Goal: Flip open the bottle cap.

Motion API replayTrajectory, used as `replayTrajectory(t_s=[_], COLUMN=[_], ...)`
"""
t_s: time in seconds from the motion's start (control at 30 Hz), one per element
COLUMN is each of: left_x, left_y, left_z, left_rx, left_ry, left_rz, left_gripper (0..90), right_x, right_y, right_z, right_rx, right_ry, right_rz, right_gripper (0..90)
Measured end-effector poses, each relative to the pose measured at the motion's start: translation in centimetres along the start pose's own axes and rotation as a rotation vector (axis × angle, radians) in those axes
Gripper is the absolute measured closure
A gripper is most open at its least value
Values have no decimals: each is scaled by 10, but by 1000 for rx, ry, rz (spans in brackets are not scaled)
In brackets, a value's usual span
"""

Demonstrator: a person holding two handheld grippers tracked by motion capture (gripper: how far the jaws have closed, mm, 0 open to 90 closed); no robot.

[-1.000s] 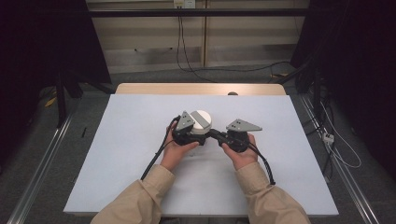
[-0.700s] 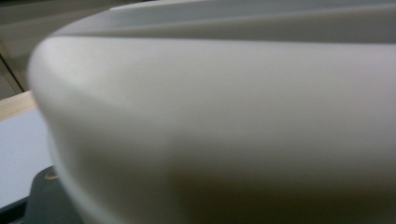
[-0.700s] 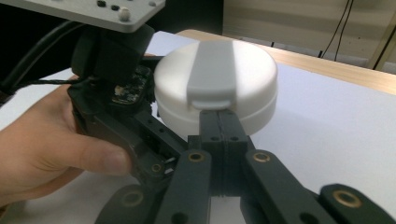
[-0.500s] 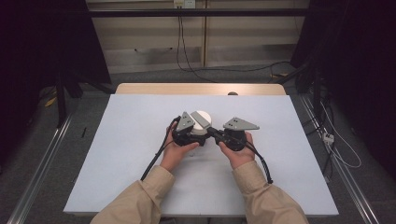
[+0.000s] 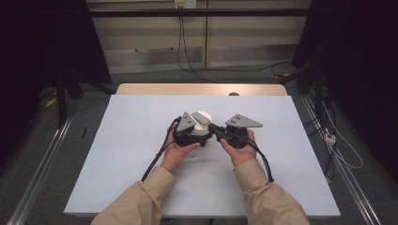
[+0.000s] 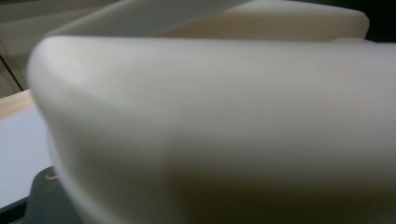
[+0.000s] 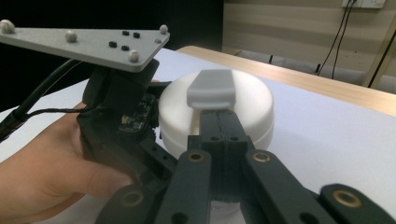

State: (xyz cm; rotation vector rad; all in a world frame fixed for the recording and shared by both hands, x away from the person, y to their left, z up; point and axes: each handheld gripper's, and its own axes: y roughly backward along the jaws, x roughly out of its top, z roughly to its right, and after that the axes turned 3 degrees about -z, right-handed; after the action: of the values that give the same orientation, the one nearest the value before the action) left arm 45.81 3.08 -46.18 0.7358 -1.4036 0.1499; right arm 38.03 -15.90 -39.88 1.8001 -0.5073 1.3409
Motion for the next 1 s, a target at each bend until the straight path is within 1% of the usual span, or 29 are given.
replayTrajectory(t_s=[0.2,0.27,0.4,0.53,0.63,0.67,0.77,0.83,1.0], left_x=[0,0,0,0,0,0,0,0,0], left_y=[0,0,0,0,0,0,0,0,-1], left_z=[0,0,0,0,0,0,0,-1,0], left_rx=[1,-1,1,1,2,2,4,-10,-11], left_ry=[7,10,8,4,5,5,9,12,15], left_rz=[1,3,2,0,0,-1,1,-1,3], left_gripper=[187,187,187,187,187,187,187,187,187], right_x=[6,8,12,17,21,22,24,24,27], right_y=[-3,-3,-3,-4,-5,-5,-6,-7,-9], right_z=[-1,-1,-1,-1,0,0,0,0,0], right_rx=[13,10,12,15,11,12,4,5,0], right_ry=[-6,-5,6,1,7,3,15,18,22], right_rz=[3,6,6,15,20,20,22,24,19], right_gripper=[900,900,900,900,900,900,900,900,900])
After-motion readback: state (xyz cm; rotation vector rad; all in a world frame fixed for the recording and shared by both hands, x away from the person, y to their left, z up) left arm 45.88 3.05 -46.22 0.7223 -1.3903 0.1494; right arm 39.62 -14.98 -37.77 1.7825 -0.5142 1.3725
